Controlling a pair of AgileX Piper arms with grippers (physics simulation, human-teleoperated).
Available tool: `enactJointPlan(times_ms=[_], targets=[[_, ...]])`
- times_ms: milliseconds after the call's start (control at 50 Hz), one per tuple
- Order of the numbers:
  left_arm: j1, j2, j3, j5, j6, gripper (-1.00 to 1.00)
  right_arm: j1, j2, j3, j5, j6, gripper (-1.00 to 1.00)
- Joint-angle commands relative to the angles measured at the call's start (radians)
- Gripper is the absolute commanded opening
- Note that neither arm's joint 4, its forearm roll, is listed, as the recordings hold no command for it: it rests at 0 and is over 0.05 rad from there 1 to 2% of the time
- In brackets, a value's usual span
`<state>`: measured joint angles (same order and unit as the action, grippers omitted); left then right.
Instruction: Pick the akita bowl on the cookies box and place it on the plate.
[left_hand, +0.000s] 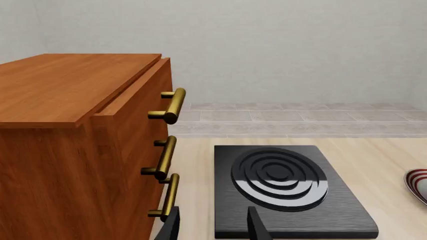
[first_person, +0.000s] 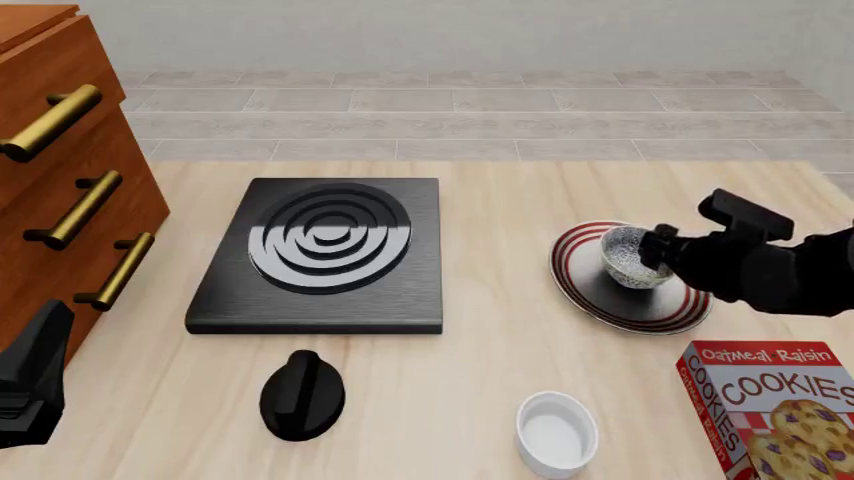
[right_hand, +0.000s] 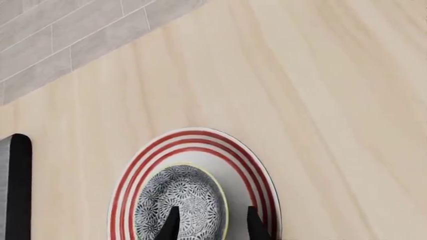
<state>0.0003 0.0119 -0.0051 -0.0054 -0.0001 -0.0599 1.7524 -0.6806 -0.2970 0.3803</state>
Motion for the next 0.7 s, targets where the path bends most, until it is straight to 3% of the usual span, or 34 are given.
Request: enactJointPlan(times_ms=[20, 260, 360, 700], targets=[[0.0, 0.0, 0.0, 0.0, 0.0, 1.0, 0.003, -0.022, 0.005, 0.007, 0.012, 1.0], [0.0, 0.0, 0.0, 0.0, 0.0, 1.0, -0.012, -0.13, 0.012, 0.062, 0.0, 1.0], [0.0, 0.0, 0.0, 0.0, 0.0, 1.0, -0.021, -0.248, 0.024, 0.118, -0.002, 1.0], [0.0, 0.0, 0.0, 0.0, 0.0, 1.0, 0.026, -0.767, 0.021, 0.452, -0.039, 1.0]])
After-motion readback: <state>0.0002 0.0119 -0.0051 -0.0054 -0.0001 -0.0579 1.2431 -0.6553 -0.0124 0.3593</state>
